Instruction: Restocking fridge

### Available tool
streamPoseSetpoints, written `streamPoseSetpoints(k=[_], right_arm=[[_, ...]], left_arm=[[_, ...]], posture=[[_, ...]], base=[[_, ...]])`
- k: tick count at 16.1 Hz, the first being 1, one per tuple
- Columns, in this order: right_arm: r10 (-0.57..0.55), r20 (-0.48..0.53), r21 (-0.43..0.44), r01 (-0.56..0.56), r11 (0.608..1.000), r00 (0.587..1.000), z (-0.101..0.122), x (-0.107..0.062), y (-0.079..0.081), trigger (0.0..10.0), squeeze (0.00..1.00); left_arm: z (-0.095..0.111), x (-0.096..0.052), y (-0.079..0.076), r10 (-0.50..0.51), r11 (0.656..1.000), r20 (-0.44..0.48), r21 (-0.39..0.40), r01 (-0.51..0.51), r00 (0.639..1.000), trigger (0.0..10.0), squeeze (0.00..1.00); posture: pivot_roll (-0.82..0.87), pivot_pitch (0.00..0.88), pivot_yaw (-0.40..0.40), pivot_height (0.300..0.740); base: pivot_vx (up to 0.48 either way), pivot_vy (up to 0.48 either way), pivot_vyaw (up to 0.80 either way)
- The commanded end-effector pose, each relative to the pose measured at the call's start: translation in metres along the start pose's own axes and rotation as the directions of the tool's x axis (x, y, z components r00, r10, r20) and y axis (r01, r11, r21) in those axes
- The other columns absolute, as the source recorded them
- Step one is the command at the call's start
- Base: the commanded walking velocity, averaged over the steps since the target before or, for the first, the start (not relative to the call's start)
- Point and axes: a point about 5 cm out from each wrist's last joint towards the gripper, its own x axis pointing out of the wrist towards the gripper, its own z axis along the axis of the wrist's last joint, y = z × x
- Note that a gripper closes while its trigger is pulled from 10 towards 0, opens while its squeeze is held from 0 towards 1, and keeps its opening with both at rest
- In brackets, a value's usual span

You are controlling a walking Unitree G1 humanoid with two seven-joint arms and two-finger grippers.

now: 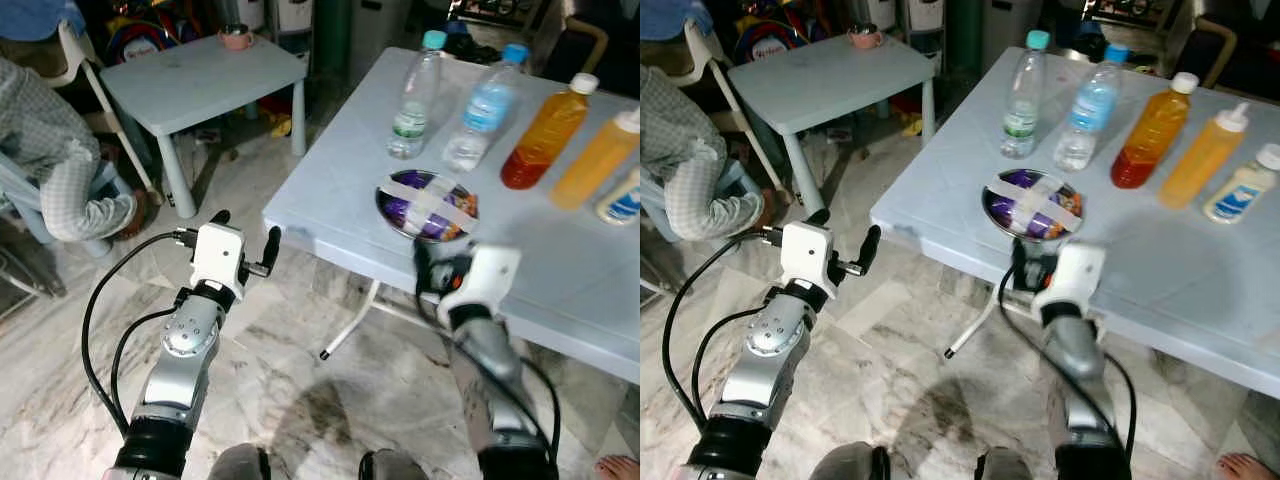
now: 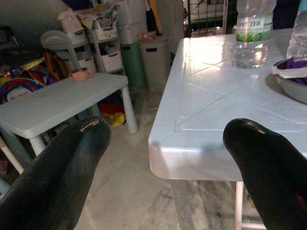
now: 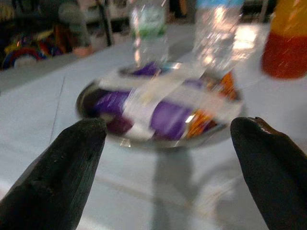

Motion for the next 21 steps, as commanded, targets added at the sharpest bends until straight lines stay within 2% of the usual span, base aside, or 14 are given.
streamPoseSetpoints(k=[1,2,4,5,7,12,18,21], right_arm=[[-0.028,-0.007,0.033,0.028,0.999,1.0,0.002,0.004,-0.002,10.0,0.0],[-0.052,-0.015,0.078,0.053,0.996,0.999,0.002,0.01,-0.002,10.0,0.0],[-0.061,-0.029,0.113,0.064,0.991,0.998,0.004,0.019,-0.001,10.0,0.0],[-0.056,-0.04,0.113,0.06,0.992,0.998,0.004,0.025,0.003,10.0,0.0],[-0.046,-0.089,0.165,0.06,0.984,0.995,0.002,0.037,0.011,10.0,0.0],[-0.019,-0.138,0.251,0.054,0.966,0.99,0.0,0.047,0.02,10.0,0.0],[-0.067,-0.243,0.289,0.138,0.947,0.968,-0.012,0.047,0.014,10.0,0.0],[-0.127,-0.206,0.234,0.175,0.956,0.97,-0.006,0.048,0.004,10.0,0.0]], left_arm=[[0.001,-0.003,0.001,-0.007,1.0,-0.004,0.011,0.007,1.0,10.0,0.0],[0.001,-0.005,0.001,-0.008,1.0,-0.005,0.014,0.008,1.0,10.0,0.0],[0.001,-0.005,0.001,-0.009,1.0,-0.005,0.021,0.009,1.0,10.0,0.0],[0.002,-0.006,0.001,-0.011,1.0,-0.005,0.024,0.011,1.0,10.0,0.0],[0.002,-0.006,0.0,-0.016,0.999,-0.006,0.029,0.016,1.0,10.0,0.0],[0.001,-0.007,-0.002,-0.029,0.999,-0.015,0.038,0.03,0.999,10.0,0.0],[-0.003,-0.01,-0.004,-0.049,0.997,-0.032,0.053,0.051,0.998,10.0,0.0],[-0.002,-0.01,-0.003,-0.047,0.997,-0.033,0.056,0.048,0.998,10.0,0.0]], posture=[[0.04,0.087,-0.003,0.74],[0.04,0.091,-0.001,0.74],[0.05,0.094,0.0,0.74],[0.05,0.096,0.001,0.74],[0.06,0.098,0.0,0.74],[0.06,0.102,0.001,0.74],[0.06,0.104,0.003,0.74],[0.06,0.106,0.003,0.74]], base=[[0.0,0.0,0.0],[0.0,0.0,0.0],[0.0,0.0,0.0],[0.0,0.0,0.0],[0.0,0.0,0.0],[0.0,0.0,0.0],[0.0,0.0,0.0],[0.0,0.0,0.0]])
